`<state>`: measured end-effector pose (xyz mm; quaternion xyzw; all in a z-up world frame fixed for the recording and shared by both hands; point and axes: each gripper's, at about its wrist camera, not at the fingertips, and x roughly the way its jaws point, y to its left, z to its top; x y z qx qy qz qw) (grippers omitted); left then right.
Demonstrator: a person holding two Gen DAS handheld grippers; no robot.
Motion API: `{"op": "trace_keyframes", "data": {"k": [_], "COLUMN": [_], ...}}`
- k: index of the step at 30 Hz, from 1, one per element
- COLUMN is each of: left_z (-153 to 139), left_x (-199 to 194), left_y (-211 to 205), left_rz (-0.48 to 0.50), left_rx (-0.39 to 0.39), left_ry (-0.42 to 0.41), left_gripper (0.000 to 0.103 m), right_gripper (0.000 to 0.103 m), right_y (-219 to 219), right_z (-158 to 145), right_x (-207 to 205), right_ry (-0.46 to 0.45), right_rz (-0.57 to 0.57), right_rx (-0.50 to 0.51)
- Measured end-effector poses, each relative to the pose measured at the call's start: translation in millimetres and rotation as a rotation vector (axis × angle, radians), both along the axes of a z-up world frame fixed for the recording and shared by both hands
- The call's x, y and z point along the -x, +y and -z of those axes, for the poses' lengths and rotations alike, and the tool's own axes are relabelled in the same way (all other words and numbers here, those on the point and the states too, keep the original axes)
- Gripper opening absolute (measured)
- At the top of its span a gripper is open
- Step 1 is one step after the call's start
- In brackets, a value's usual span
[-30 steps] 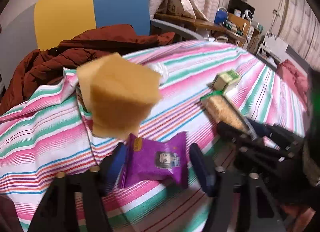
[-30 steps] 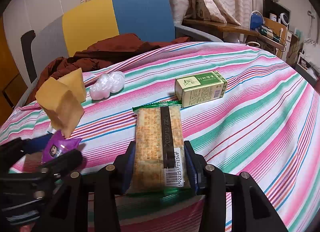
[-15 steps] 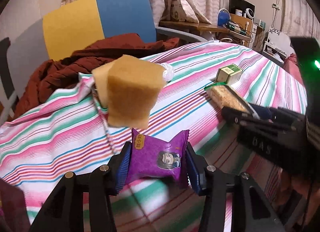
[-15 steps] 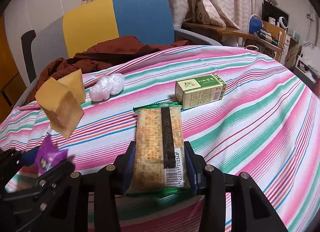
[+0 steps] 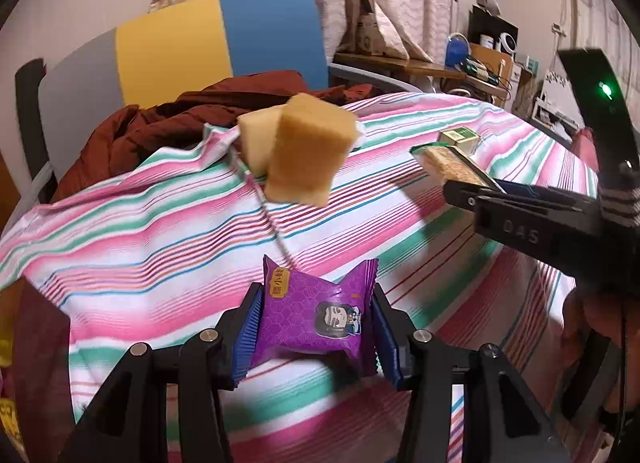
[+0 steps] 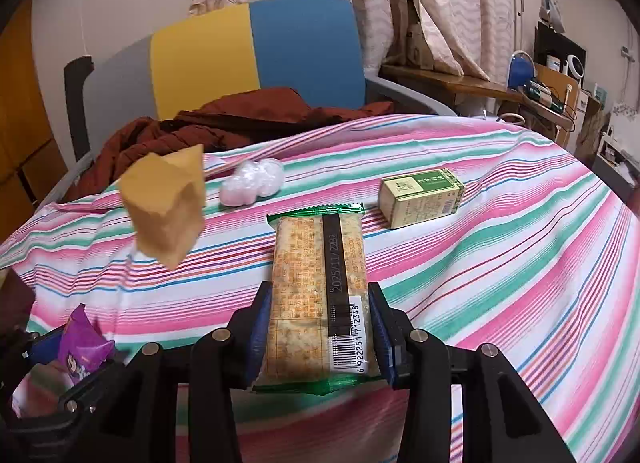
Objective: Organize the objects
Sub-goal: 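Carry the purple packet and cracker packet to the gold tray and release both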
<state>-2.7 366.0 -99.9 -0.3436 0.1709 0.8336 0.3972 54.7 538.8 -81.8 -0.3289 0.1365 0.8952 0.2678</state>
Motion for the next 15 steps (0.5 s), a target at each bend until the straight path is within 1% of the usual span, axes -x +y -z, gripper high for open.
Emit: {"op": "trace_keyframes", "data": {"k": [3,6,11,15], "left_z": [0.0,-0.8,-5.3,-8.8], "left_x": [2.3,-0.1,-15.7,-30.3], "left_y": [-7.0,-12.6,-21.5,-31.8], "left_rz": [-0.020,-0.025,-0.007,0.008], "left_rx": [-0.012,-0.022,-0.033,-0.051], "left_ry": [-0.015,-0.013,0.025,0.049], "left_gripper": [0.051,0.051,0.051,0.051], "right_gripper": [0.046,0.046,0.046,0.046], "right_y": [-7.2,-15.3,-32.7,-49.4], "right_z": [-0.8,-1.6,-4.2,-5.1], "right_x": [-4.4,-7.1,-11.4,-14.9], "right_ry": [0.005,0.007,0.006,-0.002], "right_rz": [-0.003,-0.005,-0.021,-0.049], "right_rx": [0.006,0.004,-0.019,-0.018]}}
